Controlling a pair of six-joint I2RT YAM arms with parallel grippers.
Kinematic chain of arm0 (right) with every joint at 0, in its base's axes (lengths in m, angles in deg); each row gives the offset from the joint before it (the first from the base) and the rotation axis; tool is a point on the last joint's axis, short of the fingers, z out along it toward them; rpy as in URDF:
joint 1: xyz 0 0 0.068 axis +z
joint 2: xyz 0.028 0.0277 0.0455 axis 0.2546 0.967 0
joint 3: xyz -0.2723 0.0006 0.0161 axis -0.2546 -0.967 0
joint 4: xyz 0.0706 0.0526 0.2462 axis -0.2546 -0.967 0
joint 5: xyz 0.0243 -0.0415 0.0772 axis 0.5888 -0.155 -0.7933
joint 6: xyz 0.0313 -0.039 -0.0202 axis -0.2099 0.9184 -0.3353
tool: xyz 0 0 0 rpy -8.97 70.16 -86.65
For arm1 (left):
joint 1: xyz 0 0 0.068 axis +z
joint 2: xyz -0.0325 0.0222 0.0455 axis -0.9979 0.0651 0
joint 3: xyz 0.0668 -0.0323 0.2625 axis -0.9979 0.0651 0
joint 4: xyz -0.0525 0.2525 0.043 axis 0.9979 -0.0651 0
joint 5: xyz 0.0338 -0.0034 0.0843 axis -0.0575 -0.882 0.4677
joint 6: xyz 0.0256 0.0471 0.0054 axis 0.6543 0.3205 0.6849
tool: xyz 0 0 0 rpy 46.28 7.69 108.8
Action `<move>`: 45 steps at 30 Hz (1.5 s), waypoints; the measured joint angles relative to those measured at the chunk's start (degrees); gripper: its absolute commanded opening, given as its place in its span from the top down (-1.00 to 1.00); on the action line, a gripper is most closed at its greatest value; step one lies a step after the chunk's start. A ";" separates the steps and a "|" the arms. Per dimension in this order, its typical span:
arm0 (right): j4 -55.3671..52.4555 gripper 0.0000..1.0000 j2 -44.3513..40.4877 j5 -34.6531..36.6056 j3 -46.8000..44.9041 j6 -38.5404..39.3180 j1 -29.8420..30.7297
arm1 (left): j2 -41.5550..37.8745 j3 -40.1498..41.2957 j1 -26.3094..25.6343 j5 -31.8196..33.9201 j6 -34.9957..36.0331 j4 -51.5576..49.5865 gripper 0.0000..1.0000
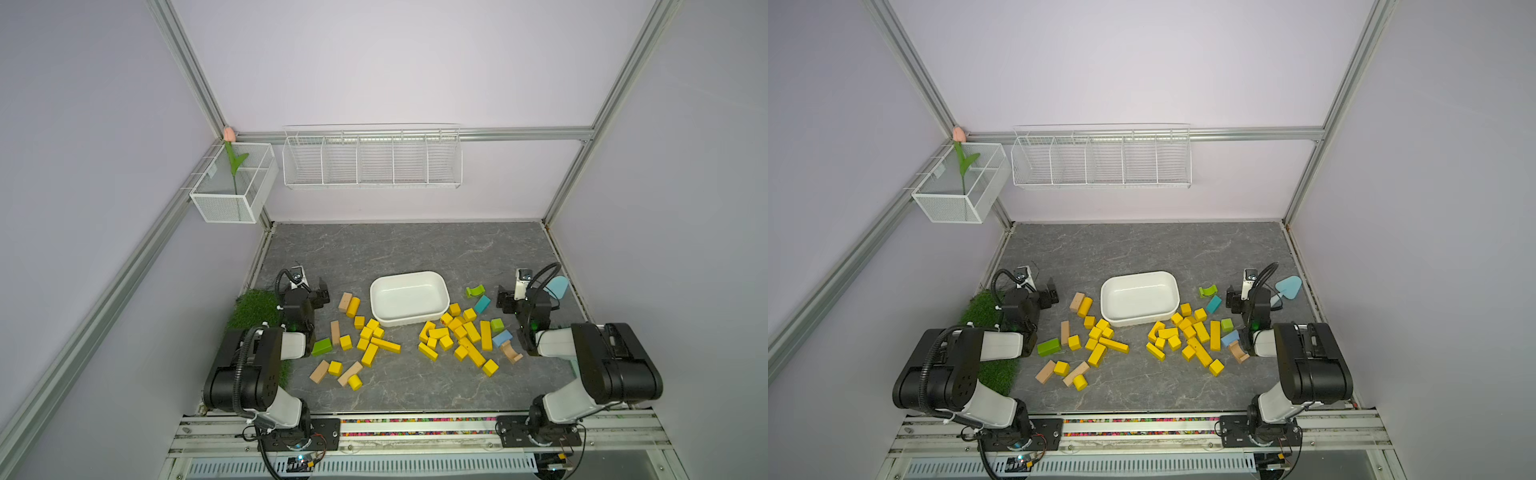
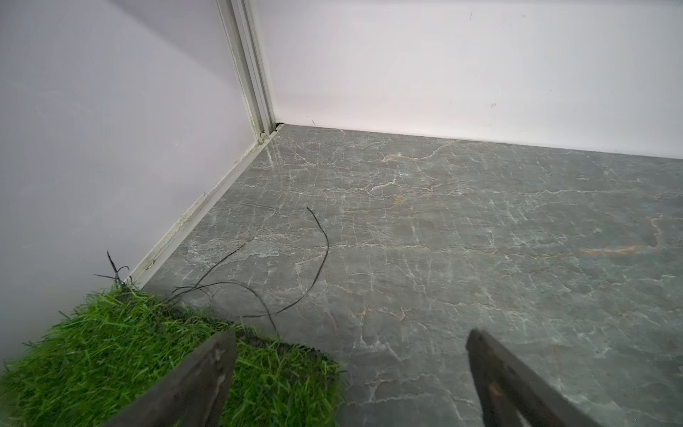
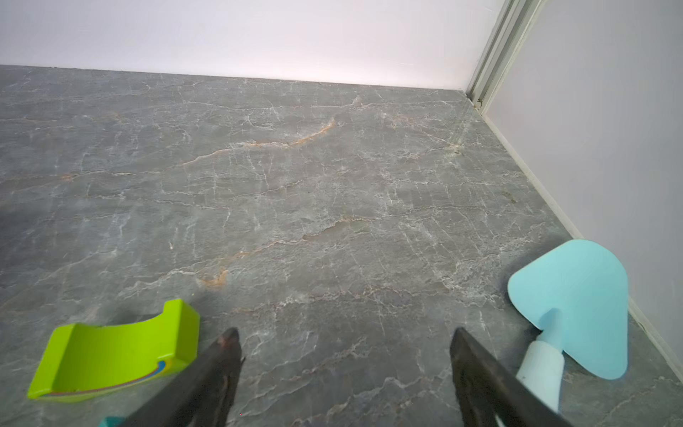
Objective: Pick out the yellow building blocks
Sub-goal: Pick up the building block from the center of the board.
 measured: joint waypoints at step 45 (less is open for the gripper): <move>-61.99 -0.78 -45.40 3.52 18.97 -20.20 6.56 | -44.57 -11.52 -21.27 -6.45 -17.75 -43.87 -0.98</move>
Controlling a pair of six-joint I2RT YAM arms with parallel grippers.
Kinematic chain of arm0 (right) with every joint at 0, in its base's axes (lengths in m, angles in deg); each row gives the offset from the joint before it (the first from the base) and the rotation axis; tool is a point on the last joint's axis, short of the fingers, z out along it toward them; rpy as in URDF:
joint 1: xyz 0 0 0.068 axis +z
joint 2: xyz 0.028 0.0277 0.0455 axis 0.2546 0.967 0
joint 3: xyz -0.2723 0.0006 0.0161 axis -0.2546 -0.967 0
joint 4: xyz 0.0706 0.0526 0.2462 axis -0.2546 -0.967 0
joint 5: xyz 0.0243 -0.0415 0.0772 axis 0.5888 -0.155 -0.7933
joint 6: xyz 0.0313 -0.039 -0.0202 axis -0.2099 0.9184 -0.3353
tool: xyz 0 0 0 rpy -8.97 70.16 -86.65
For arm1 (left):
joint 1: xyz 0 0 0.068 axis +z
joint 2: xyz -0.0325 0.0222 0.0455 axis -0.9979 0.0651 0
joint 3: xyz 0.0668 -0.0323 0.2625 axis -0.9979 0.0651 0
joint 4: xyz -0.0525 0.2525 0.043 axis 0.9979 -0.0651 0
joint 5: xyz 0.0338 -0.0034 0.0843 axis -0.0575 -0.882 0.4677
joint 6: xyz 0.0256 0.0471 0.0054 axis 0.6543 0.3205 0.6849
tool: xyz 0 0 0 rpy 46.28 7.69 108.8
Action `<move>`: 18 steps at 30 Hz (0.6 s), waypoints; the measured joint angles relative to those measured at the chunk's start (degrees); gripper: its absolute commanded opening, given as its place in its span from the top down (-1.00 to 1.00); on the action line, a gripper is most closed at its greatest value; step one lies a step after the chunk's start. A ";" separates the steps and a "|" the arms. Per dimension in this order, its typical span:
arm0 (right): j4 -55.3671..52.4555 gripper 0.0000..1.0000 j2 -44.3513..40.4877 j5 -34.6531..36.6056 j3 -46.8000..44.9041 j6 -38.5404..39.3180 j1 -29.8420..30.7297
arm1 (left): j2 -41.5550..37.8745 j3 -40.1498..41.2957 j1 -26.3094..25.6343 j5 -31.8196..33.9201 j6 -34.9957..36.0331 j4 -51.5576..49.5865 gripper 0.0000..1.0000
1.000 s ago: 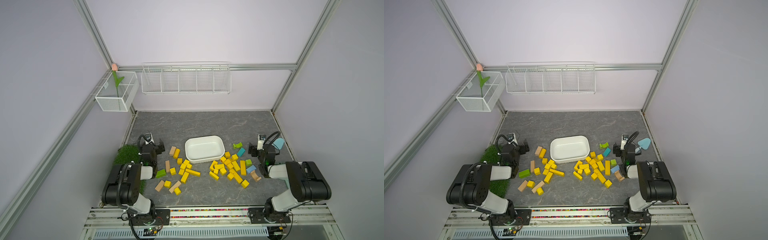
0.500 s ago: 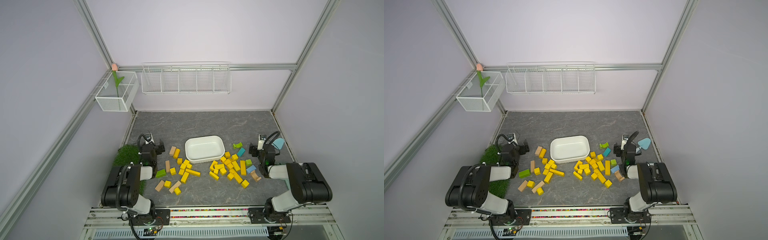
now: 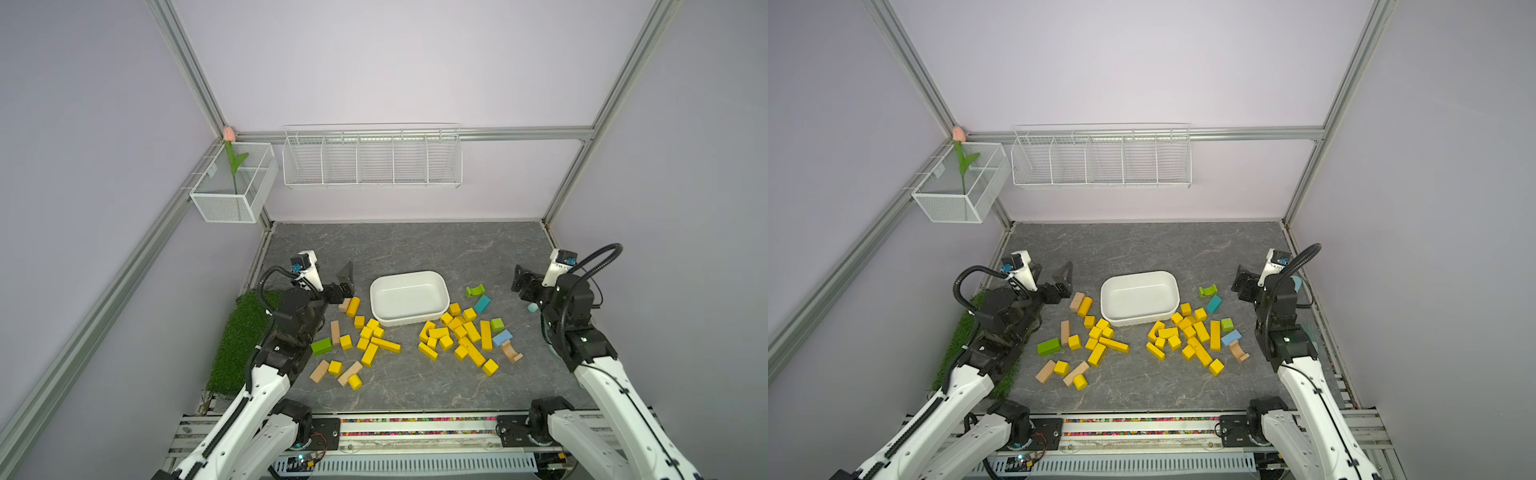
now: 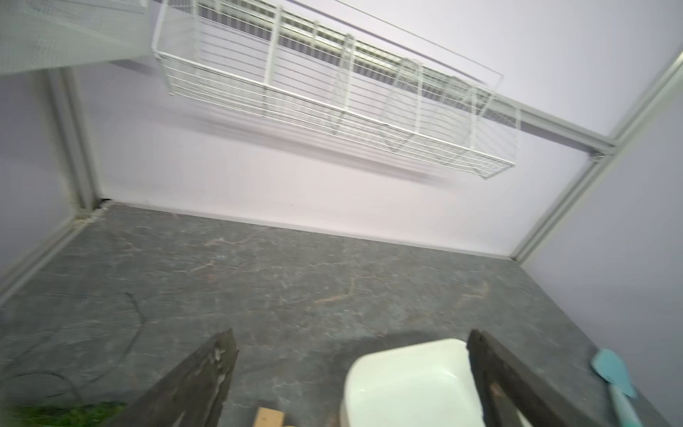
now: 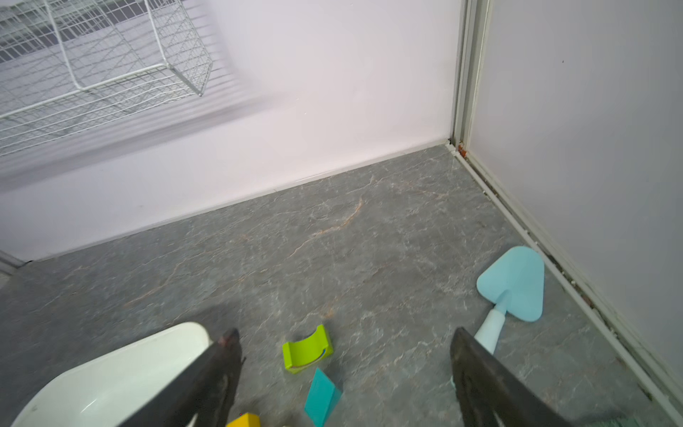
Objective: Pick out the yellow building blocks
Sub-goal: Pick up the building block from the center of the board.
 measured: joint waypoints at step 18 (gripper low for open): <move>-21.05 -0.78 -15.15 -8.87 -7.45 -10.47 0.09 | 3.98 5.95 -10.40 0.11 -9.03 -10.16 -0.98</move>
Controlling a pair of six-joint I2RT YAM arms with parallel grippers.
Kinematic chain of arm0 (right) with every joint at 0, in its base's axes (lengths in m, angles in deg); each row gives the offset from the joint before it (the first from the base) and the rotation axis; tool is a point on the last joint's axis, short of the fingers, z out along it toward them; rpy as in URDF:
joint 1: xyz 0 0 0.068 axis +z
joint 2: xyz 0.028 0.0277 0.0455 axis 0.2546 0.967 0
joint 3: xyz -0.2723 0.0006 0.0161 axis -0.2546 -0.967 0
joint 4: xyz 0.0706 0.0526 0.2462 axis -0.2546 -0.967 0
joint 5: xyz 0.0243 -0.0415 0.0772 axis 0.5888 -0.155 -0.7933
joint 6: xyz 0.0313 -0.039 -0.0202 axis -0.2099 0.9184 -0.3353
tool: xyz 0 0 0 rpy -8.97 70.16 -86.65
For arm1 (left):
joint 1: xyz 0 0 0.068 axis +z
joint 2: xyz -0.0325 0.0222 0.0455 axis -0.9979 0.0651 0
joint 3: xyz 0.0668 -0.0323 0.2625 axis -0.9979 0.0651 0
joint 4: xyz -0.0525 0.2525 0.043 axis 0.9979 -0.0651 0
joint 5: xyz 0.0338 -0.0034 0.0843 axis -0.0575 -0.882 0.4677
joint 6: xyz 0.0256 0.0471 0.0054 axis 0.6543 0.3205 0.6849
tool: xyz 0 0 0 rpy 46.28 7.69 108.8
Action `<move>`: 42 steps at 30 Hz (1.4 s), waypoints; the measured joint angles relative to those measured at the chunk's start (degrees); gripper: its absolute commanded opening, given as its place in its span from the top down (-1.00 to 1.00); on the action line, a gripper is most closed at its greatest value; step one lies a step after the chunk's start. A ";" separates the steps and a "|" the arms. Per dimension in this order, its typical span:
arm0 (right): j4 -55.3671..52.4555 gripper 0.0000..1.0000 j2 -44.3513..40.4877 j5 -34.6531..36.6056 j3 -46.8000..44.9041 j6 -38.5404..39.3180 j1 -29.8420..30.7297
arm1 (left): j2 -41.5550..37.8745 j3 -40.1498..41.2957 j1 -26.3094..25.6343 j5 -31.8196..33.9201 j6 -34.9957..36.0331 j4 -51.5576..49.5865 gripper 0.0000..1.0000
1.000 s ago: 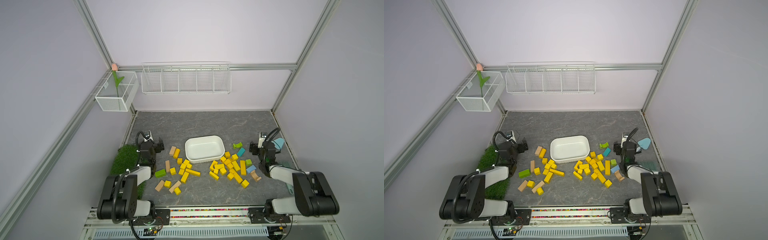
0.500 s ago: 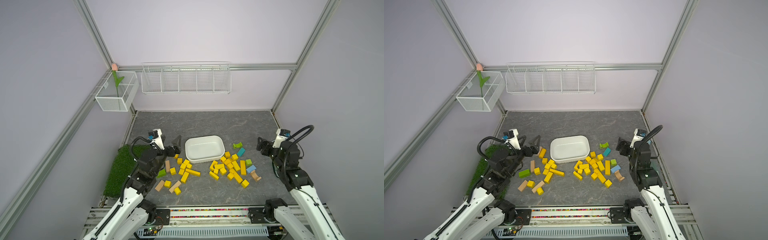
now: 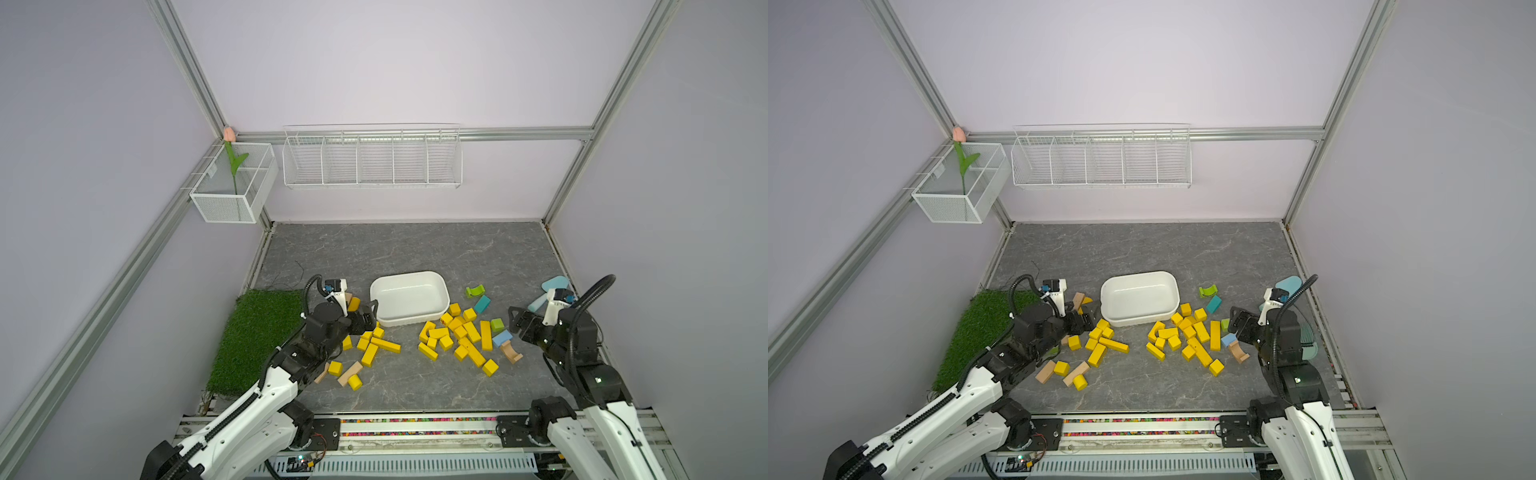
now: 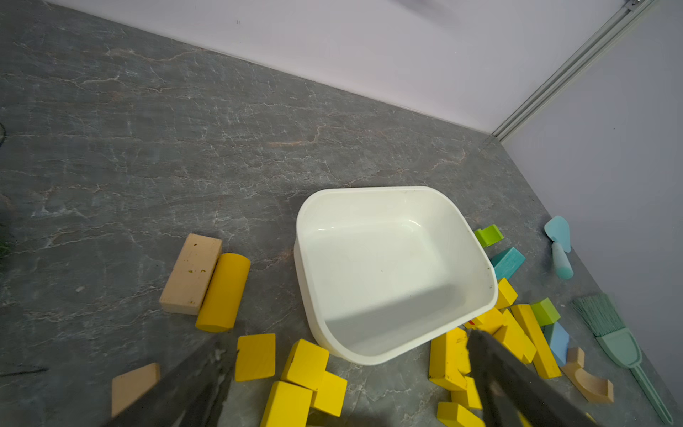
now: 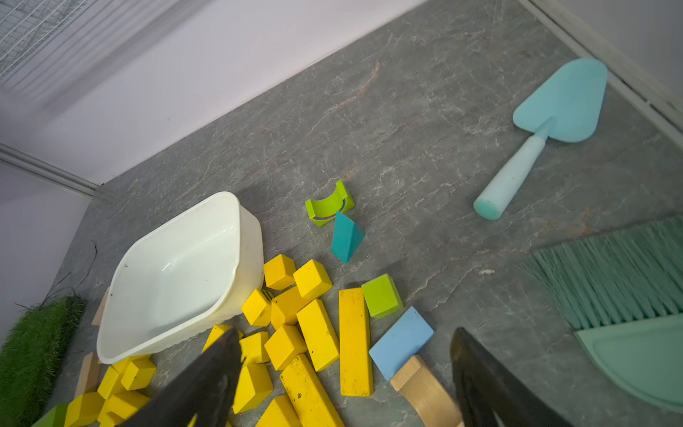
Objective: Pick out the yellow building blocks
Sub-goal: Pick up the building block from the center of the board.
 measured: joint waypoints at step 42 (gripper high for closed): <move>8.50 -0.88 9.57 -14.27 -13.49 -15.13 5.86 | 0.83 6.14 14.80 -7.39 -14.88 3.32 -0.66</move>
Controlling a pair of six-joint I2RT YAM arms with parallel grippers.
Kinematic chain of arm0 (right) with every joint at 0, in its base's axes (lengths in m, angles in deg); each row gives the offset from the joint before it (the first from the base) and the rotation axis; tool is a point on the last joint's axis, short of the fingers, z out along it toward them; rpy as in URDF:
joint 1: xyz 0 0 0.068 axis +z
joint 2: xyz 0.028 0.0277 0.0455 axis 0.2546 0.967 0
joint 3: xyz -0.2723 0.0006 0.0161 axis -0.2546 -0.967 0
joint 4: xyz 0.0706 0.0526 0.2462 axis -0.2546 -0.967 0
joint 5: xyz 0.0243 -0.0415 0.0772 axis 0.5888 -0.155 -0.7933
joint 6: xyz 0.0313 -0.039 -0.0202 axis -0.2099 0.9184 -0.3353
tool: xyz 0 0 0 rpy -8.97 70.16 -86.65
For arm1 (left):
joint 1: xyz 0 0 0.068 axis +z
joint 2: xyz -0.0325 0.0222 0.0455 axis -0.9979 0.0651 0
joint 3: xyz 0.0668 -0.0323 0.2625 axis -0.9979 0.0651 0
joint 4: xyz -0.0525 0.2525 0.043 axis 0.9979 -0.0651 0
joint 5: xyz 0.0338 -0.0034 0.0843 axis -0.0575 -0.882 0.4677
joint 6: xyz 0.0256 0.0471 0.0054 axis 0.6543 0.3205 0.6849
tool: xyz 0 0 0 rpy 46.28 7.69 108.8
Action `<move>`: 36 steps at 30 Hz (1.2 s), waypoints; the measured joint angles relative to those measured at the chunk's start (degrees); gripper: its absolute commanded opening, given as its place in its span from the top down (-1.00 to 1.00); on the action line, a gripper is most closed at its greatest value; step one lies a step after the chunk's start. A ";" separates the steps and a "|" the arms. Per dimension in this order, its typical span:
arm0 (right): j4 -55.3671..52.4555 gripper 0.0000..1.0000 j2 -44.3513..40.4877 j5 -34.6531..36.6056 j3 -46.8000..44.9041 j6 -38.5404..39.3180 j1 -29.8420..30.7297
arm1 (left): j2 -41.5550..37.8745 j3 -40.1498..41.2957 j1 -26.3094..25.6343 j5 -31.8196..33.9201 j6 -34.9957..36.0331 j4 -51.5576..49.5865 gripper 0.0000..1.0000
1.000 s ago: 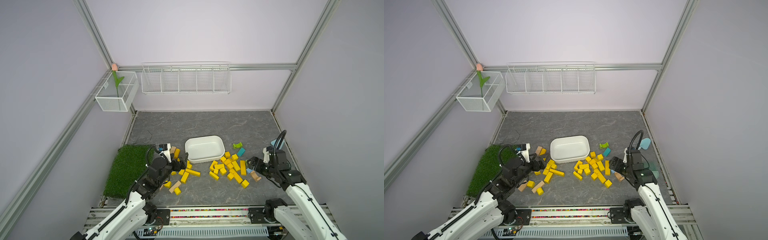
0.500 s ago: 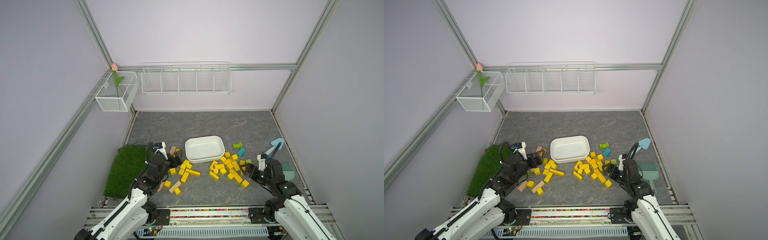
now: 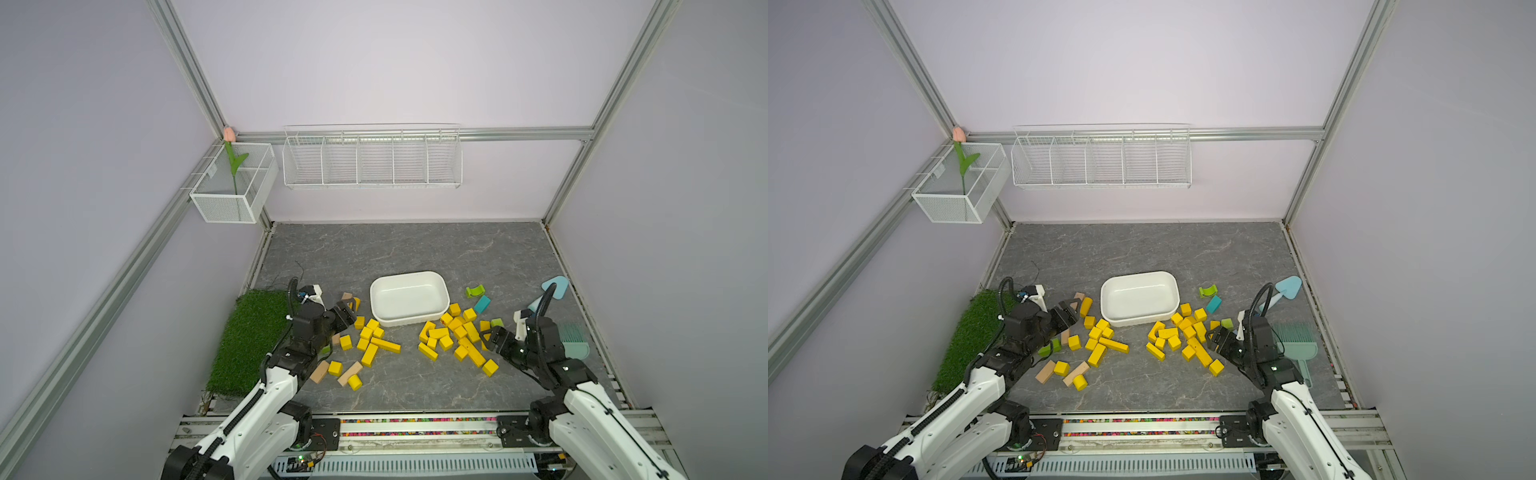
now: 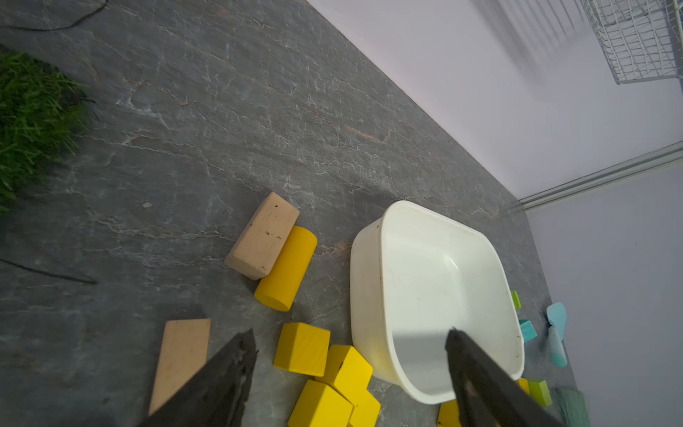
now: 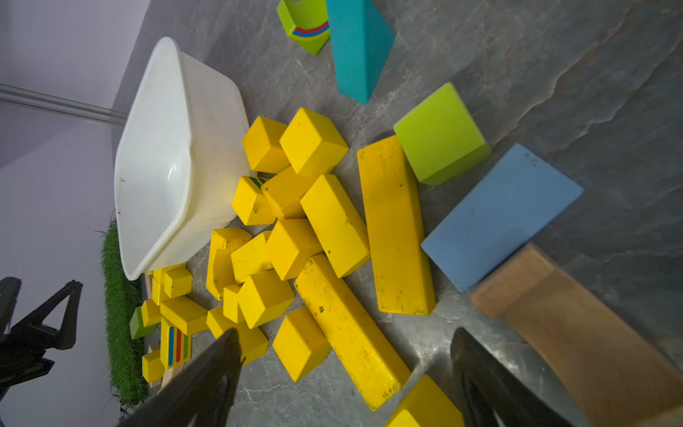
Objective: Pick out the yellow building blocks
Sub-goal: Pick up the building block from the center of the board.
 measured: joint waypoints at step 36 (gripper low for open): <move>-0.57 -0.86 -7.34 1.90 -0.02 -0.74 0.00 | 20.44 -12.81 0.00 -6.05 5.75 -29.49 -0.11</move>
